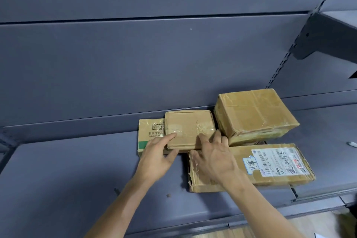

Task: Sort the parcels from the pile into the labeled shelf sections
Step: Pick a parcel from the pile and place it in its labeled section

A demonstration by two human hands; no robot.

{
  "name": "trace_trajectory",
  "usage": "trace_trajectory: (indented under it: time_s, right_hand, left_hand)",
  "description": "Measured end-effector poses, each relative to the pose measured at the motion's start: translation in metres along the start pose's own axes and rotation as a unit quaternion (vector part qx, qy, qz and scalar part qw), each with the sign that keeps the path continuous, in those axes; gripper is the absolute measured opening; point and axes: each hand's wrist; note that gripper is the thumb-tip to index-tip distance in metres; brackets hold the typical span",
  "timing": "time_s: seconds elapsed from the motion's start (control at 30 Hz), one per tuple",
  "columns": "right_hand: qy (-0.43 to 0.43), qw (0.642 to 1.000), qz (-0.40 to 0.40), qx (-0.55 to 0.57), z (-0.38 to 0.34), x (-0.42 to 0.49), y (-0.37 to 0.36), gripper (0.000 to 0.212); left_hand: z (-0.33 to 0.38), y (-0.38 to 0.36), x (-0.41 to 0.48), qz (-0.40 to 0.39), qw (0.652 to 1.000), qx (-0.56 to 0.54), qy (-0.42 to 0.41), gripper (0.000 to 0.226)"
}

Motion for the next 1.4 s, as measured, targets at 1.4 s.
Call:
trace_trajectory:
  time_s: [1.4]
  right_hand:
    - [0.014,0.906,-0.113,0.409,0.024,-0.040,0.039,0.047]
  left_hand:
    - [0.046,0.084,-0.048,0.065,0.945,-0.243,0.210,0.086]
Point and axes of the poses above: each hand's wrist, its own x-axis towards the middle knuckle, its own y-axis out of the back of the hand, z = x × y, and after that the axes turned 15 degrees about -y, right-handed
